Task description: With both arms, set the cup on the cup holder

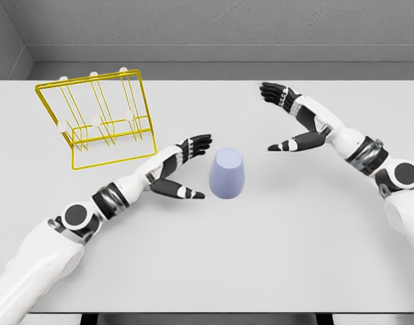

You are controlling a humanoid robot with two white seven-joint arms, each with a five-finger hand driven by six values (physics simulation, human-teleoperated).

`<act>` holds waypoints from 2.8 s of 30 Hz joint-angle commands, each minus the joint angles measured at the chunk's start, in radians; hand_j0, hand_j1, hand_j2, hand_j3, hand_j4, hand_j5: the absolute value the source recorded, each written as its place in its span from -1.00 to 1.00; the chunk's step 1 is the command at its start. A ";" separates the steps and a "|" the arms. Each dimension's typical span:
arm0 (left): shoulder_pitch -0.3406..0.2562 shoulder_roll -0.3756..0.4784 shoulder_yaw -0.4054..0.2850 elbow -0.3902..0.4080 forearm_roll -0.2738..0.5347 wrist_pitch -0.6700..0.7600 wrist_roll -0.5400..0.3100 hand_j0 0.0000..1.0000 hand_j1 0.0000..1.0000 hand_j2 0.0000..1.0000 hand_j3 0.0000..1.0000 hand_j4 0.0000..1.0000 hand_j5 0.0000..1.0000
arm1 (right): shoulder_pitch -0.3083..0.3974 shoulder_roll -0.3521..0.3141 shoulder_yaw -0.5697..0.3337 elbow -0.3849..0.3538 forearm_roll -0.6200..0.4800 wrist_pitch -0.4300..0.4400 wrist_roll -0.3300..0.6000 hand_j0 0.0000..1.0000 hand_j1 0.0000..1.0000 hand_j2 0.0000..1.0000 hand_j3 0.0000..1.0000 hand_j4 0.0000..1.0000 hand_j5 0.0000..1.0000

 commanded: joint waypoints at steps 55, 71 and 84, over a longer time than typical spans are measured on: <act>-0.046 -0.138 -0.003 0.078 -0.087 -0.004 -0.009 1.00 1.00 1.00 1.00 1.00 1.00 | -0.247 -0.269 0.147 0.021 0.690 -0.051 -0.083 1.00 1.00 1.00 1.00 1.00 1.00; -0.046 -0.138 0.003 0.078 -0.084 -0.002 -0.001 0.03 0.03 0.03 0.03 0.03 0.03 | -0.247 -0.271 0.148 0.035 0.690 -0.051 -0.083 1.00 1.00 1.00 1.00 1.00 1.00; -0.034 -0.120 0.014 0.021 -0.069 -0.007 -0.017 -0.09 -0.09 -0.09 -0.09 -0.09 -0.09 | -0.247 -0.272 0.148 0.035 0.690 -0.051 -0.082 1.00 1.00 1.00 1.00 1.00 1.00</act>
